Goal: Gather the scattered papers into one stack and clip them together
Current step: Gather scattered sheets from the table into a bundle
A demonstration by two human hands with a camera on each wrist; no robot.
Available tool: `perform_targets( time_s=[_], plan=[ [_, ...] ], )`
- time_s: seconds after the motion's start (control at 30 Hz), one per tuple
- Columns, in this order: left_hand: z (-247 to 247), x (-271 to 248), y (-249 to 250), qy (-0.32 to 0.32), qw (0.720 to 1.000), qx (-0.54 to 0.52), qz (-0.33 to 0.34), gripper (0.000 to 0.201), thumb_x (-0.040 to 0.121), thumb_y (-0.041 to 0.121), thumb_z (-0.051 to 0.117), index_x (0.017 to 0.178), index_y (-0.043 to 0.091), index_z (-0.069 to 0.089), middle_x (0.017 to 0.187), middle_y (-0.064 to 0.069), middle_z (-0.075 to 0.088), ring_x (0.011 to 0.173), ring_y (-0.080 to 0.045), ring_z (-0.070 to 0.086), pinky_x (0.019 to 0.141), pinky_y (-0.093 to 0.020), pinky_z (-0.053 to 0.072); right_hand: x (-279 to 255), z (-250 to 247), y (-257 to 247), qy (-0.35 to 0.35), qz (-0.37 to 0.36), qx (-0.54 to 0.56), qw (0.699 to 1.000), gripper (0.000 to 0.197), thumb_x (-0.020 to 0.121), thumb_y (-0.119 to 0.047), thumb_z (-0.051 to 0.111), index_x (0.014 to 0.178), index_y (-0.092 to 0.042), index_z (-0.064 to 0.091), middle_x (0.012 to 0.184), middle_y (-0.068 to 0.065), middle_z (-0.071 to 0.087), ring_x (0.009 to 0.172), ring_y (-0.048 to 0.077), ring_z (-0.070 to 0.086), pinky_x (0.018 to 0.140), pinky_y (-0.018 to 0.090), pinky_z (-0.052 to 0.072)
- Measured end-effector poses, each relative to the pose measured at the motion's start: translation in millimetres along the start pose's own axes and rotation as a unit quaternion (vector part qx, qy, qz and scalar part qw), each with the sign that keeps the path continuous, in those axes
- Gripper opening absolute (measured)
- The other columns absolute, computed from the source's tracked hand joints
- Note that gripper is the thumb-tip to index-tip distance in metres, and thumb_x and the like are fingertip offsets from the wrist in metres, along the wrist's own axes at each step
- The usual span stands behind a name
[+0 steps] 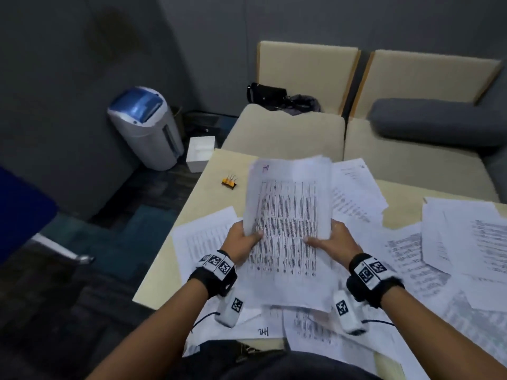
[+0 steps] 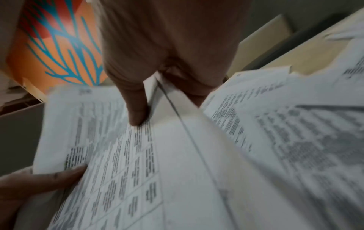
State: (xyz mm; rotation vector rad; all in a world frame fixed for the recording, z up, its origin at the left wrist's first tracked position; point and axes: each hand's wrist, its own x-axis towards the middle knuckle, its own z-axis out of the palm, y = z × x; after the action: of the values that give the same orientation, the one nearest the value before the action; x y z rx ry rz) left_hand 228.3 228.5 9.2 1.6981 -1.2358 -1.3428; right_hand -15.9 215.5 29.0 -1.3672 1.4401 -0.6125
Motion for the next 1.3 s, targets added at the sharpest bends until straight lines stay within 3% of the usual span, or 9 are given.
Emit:
perform_targets(
  time_s=[0.17,0.3,0.4,0.53,0.63,0.77,0.97,1.07,1.3],
  plan=[
    [-72.5,-6.9,-63.1,0.069,0.987,-0.046,-0.136,0.023,0.082,0.010,0.067,0.105,0.006,0.062,0.105,-0.023,0.069,0.101,-0.039,0.066,0.091,-0.048,0.054,28.6,73.1,3.4,-0.049,0.098,0.028,0.994,0.055,0.081,-0.015,0.075,0.130,-0.014,0.049,0.114,0.014,0.067,0.097,0.024,0.068,0.075,0.032,0.055],
    [-116.8,-17.0,-107.3,0.170,0.923,0.221,-0.266,0.042,0.079,0.025,0.068,0.116,0.007,0.058,0.124,-0.014,0.048,0.119,-0.037,0.047,0.098,-0.042,0.044,37.9,119.0,17.4,-0.079,0.141,-0.148,0.976,0.059,0.084,-0.020,0.069,0.136,-0.011,0.044,0.133,0.009,0.055,0.119,0.026,0.056,0.094,0.033,0.048],
    [-133.0,-18.1,-135.7,0.174,0.910,0.297,-0.233,0.037,0.082,0.026,0.065,0.115,0.010,0.066,0.144,-0.009,0.034,0.127,-0.034,0.032,0.103,-0.046,0.040,37.9,143.8,25.1,-0.128,0.137,-0.262,0.947,0.074,0.087,-0.027,0.065,0.148,-0.011,0.027,0.157,0.011,0.022,0.144,0.027,0.024,0.113,0.034,0.028],
    [-123.4,-8.7,-144.4,0.180,0.934,0.255,-0.176,0.031,0.083,0.017,0.065,0.112,0.006,0.070,0.145,-0.014,0.033,0.127,-0.034,0.033,0.106,-0.044,0.042,26.2,172.1,34.0,-0.202,0.096,-0.468,0.855,0.086,0.092,-0.051,0.047,0.154,-0.011,0.003,0.160,0.017,-0.016,0.147,0.039,-0.008,0.119,0.047,0.005],
    [-103.5,-3.5,-133.2,0.158,0.955,0.202,-0.151,0.044,0.084,0.009,0.066,0.126,-0.002,0.059,0.143,-0.014,0.039,0.124,-0.033,0.043,0.103,-0.037,0.045,17.3,190.4,35.4,-0.228,0.081,-0.389,0.889,0.093,0.093,-0.055,0.046,0.153,-0.009,-0.006,0.159,0.013,-0.021,0.147,0.033,-0.016,0.120,0.045,0.001],
    [-90.1,0.5,-125.5,0.153,0.968,0.118,-0.162,0.058,0.082,0.001,0.065,0.135,0.005,0.041,0.124,-0.021,0.056,0.108,-0.036,0.059,0.085,-0.035,0.049,19.4,187.0,32.8,-0.081,0.084,-0.184,0.976,0.090,0.087,-0.030,0.067,0.154,-0.013,0.010,0.160,0.005,0.010,0.148,0.022,0.016,0.120,0.033,0.017],
    [-85.3,5.3,-129.1,0.157,0.969,0.039,-0.184,0.079,0.079,-0.003,0.066,0.141,0.018,0.023,0.115,-0.022,0.061,0.086,-0.033,0.063,0.077,-0.043,0.057,38.7,170.2,36.1,-0.037,0.200,-0.039,0.978,0.113,0.054,-0.047,0.090,0.143,-0.009,0.032,0.145,0.004,0.041,0.132,0.023,0.043,0.110,0.039,0.037],
    [-86.0,7.2,-132.8,0.118,0.978,0.020,-0.172,0.079,0.075,0.002,0.074,0.142,0.012,0.034,0.133,-0.018,0.056,0.107,-0.033,0.062,0.088,-0.039,0.055,40.7,175.7,25.9,-0.050,0.221,0.086,0.970,0.070,0.069,-0.023,0.086,0.129,-0.005,0.054,0.125,0.006,0.063,0.116,0.025,0.059,0.098,0.036,0.047],
    [-133.9,5.0,-91.2,0.055,0.979,-0.174,-0.092,0.074,0.049,0.031,0.095,0.112,0.011,0.060,0.109,-0.004,0.073,0.102,-0.019,0.069,0.086,-0.038,0.055,32.9,138.4,-45.7,-0.075,0.055,0.104,0.990,0.023,0.079,-0.004,0.075,0.095,-0.016,0.066,0.091,0.004,0.075,0.091,0.024,0.070,0.086,0.040,0.057]
  ],
)
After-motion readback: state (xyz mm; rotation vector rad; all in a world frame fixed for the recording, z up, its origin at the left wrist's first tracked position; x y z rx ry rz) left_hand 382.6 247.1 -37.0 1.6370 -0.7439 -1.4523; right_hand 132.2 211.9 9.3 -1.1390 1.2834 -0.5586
